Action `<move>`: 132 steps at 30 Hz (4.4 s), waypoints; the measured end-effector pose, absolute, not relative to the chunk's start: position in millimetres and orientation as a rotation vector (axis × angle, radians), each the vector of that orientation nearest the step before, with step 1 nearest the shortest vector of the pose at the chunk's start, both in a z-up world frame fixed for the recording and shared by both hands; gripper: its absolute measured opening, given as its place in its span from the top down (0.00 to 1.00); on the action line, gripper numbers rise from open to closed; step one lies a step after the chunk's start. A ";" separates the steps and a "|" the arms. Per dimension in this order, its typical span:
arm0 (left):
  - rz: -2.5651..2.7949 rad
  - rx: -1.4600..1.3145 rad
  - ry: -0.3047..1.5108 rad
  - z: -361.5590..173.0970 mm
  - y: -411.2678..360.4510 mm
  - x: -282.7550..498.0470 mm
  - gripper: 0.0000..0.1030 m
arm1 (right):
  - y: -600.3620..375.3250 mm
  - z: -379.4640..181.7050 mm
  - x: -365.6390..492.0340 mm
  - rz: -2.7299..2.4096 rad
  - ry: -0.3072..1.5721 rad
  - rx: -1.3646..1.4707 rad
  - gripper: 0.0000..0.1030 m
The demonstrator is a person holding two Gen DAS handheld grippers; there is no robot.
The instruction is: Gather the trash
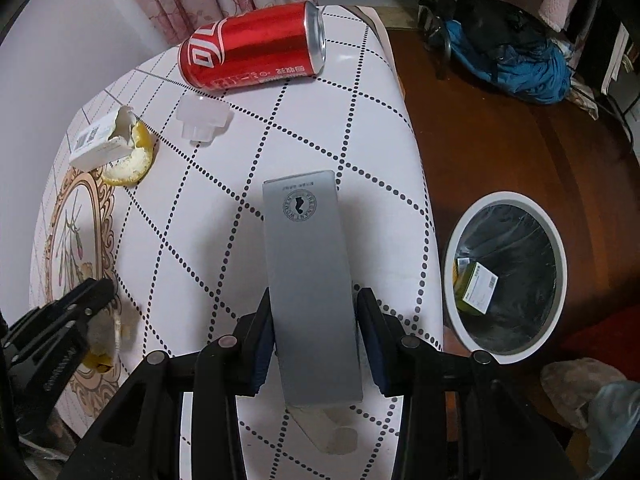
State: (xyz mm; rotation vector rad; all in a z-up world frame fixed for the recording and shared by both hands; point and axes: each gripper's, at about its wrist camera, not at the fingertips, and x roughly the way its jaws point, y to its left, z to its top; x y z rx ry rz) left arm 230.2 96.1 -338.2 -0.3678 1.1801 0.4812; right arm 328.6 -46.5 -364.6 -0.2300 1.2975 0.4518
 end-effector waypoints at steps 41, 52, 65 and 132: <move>-0.052 -0.274 1.107 -271.0 -156.5 438.5 0.85 | -348.2 -323.3 431.4 0.192 1.217 0.222 0.63; -0.032 -0.221 1.311 -356.7 -187.2 486.2 0.72 | -381.8 -437.4 477.5 0.167 1.398 0.303 0.61; 0.087 -0.128 1.325 -373.6 -174.0 461.8 0.04 | -383.1 -449.9 459.8 0.077 1.438 0.161 0.02; 0.785 -0.981 1.082 -340.2 241.0 318.1 0.05 | 140.4 -353.4 497.3 0.683 1.326 -0.930 0.14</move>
